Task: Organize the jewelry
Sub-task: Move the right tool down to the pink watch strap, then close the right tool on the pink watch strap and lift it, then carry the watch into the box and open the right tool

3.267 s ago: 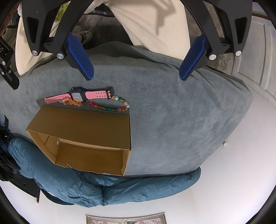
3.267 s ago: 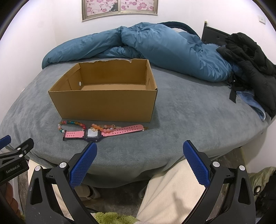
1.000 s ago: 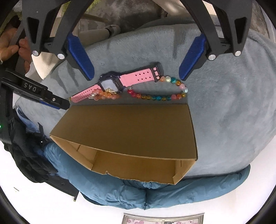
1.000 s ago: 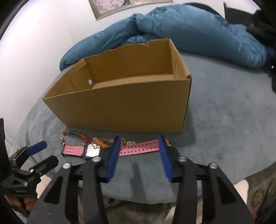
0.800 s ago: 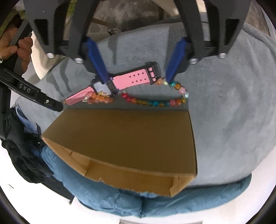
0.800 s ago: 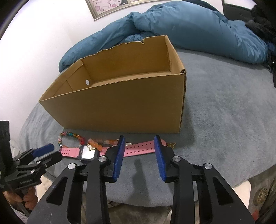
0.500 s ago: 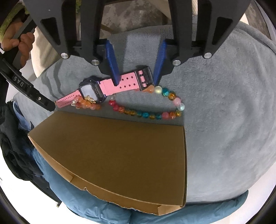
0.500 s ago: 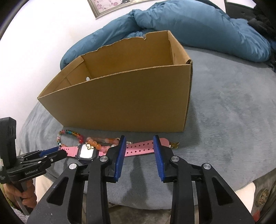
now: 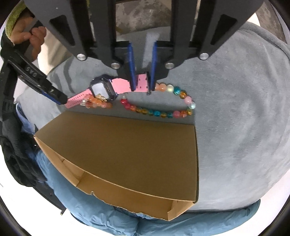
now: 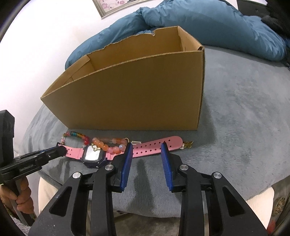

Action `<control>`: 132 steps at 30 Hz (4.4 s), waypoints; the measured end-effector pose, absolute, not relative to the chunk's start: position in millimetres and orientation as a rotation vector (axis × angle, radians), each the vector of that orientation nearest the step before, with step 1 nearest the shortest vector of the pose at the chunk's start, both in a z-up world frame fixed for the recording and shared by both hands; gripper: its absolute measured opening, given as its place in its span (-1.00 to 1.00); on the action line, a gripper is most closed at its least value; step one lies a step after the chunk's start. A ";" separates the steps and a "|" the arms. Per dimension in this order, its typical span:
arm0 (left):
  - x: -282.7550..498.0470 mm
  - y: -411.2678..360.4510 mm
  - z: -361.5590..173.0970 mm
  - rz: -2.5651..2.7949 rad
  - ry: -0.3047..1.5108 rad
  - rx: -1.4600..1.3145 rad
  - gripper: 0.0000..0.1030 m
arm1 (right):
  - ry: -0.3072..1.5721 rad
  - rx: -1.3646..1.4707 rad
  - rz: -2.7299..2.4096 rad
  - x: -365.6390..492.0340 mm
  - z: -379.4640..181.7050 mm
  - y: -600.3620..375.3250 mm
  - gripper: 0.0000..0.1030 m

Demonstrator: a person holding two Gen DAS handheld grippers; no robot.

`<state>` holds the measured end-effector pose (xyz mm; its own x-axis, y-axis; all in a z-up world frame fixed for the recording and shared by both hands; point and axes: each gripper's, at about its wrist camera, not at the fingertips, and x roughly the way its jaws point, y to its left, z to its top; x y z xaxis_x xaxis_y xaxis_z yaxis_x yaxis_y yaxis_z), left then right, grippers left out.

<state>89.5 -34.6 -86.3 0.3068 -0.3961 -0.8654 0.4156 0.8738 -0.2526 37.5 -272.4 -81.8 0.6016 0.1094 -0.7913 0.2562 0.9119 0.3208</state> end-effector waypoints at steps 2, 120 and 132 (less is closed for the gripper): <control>90.4 -35.1 -85.9 -0.536 1.143 0.025 -0.84 | 0.924 0.449 -0.092 35.7 -81.3 -275.8 -0.41; 324.0 -155.7 -22.6 -0.376 1.003 0.307 -0.46 | 1.026 0.446 -0.204 260.4 -44.6 -379.7 -0.34; 260.9 -115.8 50.6 -0.470 0.840 0.211 -0.35 | 0.899 0.451 -0.127 212.8 1.0 -375.3 -0.26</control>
<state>260.9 -115.8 50.6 0.5727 -0.3164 -0.7562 0.4794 0.8776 -0.0040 212.8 -375.3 1.0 0.6215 0.0792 -0.7794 0.2925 0.8995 0.3246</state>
